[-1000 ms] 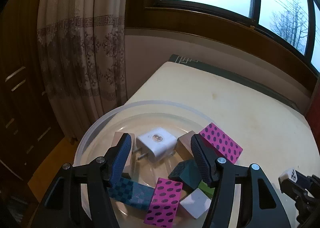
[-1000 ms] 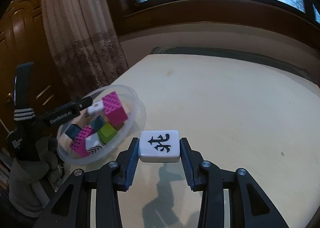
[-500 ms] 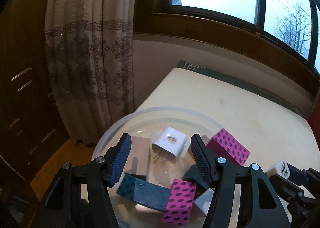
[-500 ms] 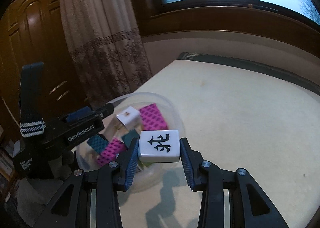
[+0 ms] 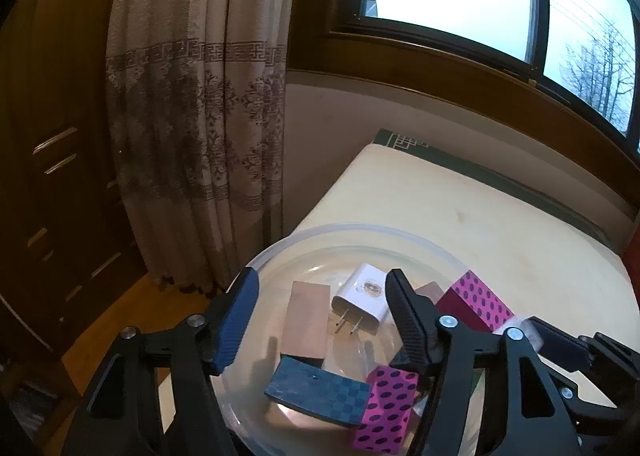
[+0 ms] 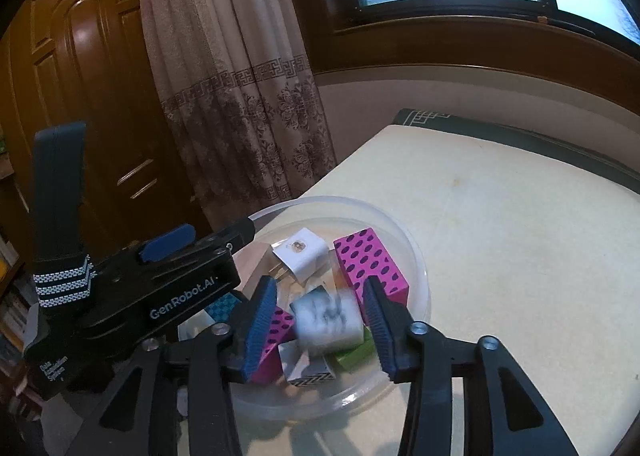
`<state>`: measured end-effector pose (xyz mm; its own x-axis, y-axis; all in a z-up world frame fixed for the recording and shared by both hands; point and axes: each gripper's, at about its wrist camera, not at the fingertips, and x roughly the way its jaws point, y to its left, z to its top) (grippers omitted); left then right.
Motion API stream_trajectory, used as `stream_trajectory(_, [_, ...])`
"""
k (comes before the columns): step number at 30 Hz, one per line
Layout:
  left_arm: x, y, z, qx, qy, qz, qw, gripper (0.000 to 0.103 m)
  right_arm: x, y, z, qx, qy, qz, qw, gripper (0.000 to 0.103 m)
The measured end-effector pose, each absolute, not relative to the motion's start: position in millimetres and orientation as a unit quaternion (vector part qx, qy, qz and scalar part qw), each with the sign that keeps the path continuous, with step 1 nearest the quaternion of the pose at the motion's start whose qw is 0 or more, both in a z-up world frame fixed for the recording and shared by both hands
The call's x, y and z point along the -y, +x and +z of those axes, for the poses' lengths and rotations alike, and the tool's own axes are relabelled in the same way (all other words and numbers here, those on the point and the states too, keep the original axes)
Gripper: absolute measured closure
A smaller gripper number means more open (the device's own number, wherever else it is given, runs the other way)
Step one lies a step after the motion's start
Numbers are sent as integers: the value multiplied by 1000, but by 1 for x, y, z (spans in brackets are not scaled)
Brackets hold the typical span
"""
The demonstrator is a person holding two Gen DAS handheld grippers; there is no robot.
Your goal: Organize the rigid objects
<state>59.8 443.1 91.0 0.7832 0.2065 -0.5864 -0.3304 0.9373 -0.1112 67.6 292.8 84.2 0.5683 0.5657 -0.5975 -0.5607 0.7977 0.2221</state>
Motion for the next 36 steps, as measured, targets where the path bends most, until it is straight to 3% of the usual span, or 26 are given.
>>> stream_trajectory(9, [-444,61,90,-296,-106,150,937,26,-277,64,78,-345,11,298,890,50])
stream_trajectory(16, [-441,60,89,-294,-101,152,938,23,-264,51,74,-336,2,279,899,31])
stream_trajectory(25, [-431,52,96,-285,-78,162,941,14,-248,38,72,-340,1,283,897,16])
stream_trajectory(28, [-427,43,101,-280,-61,172,942,9,-245,34,72,-338,-1,282,898,0])
stream_trajectory(36, [-425,16,109,-280,-22,221,934,5,-245,27,69,-345,-11,279,896,0])
